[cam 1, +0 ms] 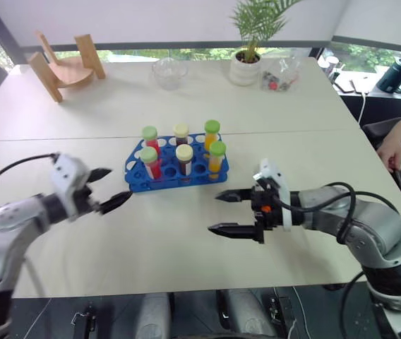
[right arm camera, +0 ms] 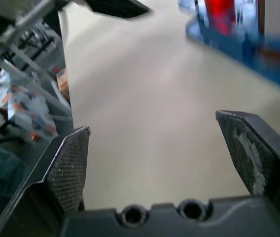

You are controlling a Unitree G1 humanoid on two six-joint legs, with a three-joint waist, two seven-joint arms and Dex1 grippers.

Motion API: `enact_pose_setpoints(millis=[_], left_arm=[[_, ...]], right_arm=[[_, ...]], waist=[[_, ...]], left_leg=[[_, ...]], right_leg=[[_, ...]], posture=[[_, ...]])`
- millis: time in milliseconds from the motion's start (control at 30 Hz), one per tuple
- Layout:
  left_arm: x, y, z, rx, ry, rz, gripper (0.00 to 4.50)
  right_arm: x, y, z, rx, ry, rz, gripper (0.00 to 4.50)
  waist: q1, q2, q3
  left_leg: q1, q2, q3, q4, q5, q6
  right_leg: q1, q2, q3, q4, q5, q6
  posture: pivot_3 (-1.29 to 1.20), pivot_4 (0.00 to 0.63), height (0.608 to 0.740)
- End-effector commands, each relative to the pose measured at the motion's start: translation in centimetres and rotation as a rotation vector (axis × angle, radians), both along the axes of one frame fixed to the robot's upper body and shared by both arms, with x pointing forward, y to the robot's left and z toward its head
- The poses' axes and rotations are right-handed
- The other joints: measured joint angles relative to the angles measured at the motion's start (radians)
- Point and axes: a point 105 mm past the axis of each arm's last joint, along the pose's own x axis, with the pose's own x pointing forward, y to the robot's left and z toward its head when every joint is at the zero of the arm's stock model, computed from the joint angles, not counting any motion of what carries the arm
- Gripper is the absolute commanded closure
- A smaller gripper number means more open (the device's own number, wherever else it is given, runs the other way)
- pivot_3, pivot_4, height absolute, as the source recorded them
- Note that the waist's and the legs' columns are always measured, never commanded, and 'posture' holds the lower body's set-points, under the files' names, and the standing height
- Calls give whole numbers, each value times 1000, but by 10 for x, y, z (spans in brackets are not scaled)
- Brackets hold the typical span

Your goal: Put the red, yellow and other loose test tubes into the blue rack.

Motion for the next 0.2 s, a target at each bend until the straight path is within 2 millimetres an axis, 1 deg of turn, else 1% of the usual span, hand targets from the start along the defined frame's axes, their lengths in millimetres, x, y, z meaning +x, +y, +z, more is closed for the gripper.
enact_pose_setpoints(millis=[33, 100, 133, 200], left_arm=[[-27, -4, -6, 19, 45, -54, 47], [-35, -5, -20, 18, 74, -43, 47], [-37, -6, -24, 18, 81, -41, 47], [-35, -4, -33, -22, 93, 6, 47]], right_arm=[[9, -10, 3, 12, -16, -35, 0], [13, -12, -1, 2, -6, -40, 0], [14, -14, -3, -5, -3, -40, 0], [14, -15, -8, -22, 8, -36, 0]], waist=[[-2, 0, 0], [-1, 0, 0], [2, 0, 0], [4, 0, 0]], left_leg=[[0, 0, 1, 0, 0, 0], [0, 0, 1, 1, 0, 0], [0, 0, 2, 1, 0, 0], [0, 0, 1, 3, 0, 0]], right_leg=[[0, 0, 0, 0, 0, 0], [0, -1, 1, -1, -1, -2], [0, -1, 1, -1, 0, -2], [0, 0, 1, -1, 0, -3]], posture=[[0, 150, 740], [0, 150, 740], [0, 150, 740], [0, 150, 740]])
